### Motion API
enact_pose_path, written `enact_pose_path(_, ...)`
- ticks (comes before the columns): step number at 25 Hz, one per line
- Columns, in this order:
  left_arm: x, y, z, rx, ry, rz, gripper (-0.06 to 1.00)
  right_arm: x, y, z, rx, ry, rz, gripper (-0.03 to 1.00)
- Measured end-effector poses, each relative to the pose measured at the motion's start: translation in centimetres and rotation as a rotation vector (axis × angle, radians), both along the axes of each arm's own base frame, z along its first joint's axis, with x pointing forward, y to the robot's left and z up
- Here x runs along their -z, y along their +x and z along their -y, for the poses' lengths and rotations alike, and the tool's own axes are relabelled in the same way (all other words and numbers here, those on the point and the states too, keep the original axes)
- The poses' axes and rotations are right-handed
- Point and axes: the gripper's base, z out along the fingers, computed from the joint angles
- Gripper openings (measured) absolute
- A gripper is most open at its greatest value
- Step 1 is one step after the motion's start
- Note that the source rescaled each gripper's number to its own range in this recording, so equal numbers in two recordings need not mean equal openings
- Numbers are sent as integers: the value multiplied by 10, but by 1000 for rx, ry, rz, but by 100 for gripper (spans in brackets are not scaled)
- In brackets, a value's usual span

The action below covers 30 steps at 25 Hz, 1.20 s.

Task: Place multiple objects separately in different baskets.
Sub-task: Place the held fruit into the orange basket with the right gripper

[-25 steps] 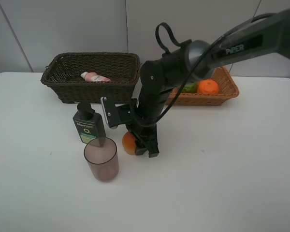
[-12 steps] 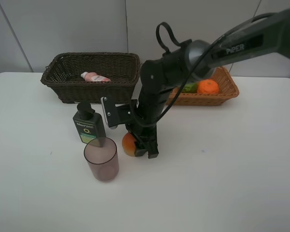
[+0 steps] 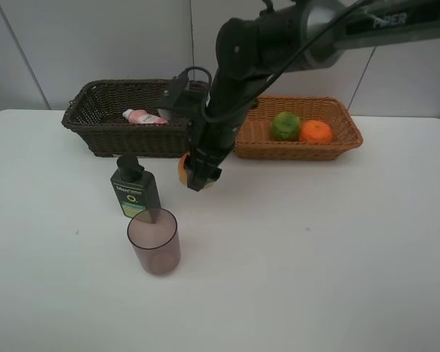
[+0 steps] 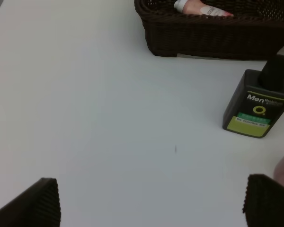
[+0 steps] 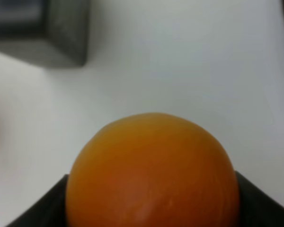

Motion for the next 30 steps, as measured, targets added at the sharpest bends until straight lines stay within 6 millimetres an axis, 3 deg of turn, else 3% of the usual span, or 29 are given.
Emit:
enact_pose_path(6, 0, 0, 0, 0, 0, 0, 100, -50, 29, 5, 382, 119, 38, 47)
enact_pose_path(9, 0, 0, 0, 0, 0, 0, 100, -62, 44, 20, 575, 175, 30, 47)
enact_pose_path(13, 0, 0, 0, 0, 0, 0, 100, -64, 66, 51, 795, 201, 43, 47)
enact_pose_path(19, 0, 0, 0, 0, 0, 0, 100, -45, 97, 86, 986, 221, 80, 47)
enact_pose_path(30, 0, 0, 0, 0, 0, 0, 100, 17, 118, 82, 1010, 209, 90, 47)
